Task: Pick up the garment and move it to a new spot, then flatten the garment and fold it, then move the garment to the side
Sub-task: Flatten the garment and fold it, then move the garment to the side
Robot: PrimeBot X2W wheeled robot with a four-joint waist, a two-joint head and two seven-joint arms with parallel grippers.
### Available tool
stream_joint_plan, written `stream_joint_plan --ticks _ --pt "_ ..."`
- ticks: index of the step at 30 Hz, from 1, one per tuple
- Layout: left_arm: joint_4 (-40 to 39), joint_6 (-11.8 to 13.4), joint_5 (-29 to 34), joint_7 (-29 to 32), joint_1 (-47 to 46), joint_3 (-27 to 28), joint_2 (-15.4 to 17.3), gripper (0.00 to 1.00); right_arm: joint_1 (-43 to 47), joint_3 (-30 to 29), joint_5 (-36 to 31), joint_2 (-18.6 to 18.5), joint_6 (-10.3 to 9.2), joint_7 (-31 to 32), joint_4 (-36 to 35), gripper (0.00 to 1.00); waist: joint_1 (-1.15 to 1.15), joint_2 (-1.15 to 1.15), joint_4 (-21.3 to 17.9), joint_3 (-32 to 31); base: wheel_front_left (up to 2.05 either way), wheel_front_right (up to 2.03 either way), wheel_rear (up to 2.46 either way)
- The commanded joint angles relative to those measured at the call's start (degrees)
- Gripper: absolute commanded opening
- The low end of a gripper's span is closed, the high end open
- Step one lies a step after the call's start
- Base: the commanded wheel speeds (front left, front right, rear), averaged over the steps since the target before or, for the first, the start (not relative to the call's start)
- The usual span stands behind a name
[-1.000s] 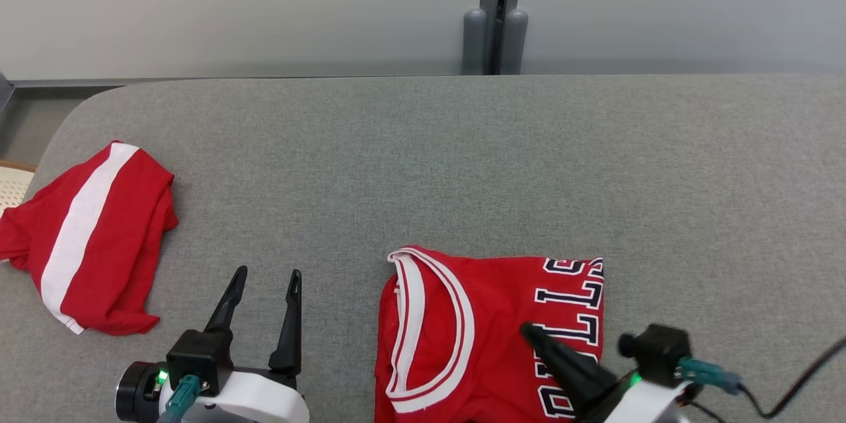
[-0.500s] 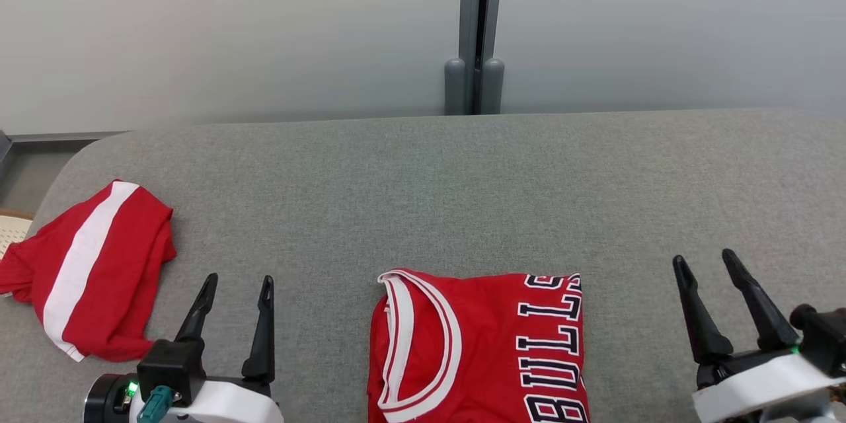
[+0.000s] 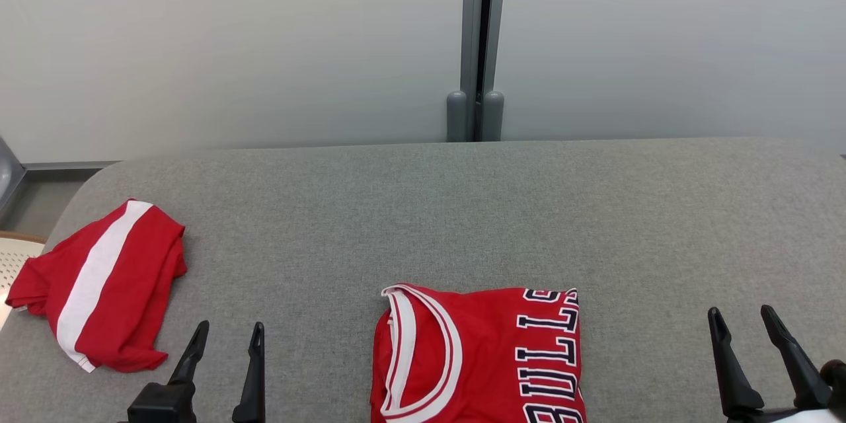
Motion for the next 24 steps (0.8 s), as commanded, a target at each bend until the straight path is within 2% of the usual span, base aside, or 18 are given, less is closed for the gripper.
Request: stream_joint_plan --ticks 1,12,24 --pt "-0.6 0.5 -0.3 0.2 0.9 0.1 0.5 1.00 1.2 -0.5 -0.6 0.3 0.00 0.5 -0.8 1.00 0.00 0.00 0.0 -0.7 0.00 0.00 0.00" --pt "-0.3 -0.7 -2.1 0.7 2.9 0.6 2.0 1.00 4.6 -0.3 -1.3 1.3 0.00 2.3 -2.6 1.00 0.00 0.00 -0.1 -3.2 0.00 0.00 0.00" --pt "1.5 -3.3 -3.5 -1.1 2.0 2.8 1.1 1.00 5.9 -0.6 -0.9 1.3 0.00 2.8 -3.1 1.00 0.00 0.00 0.3 -3.7 0.00 0.00 0.00"
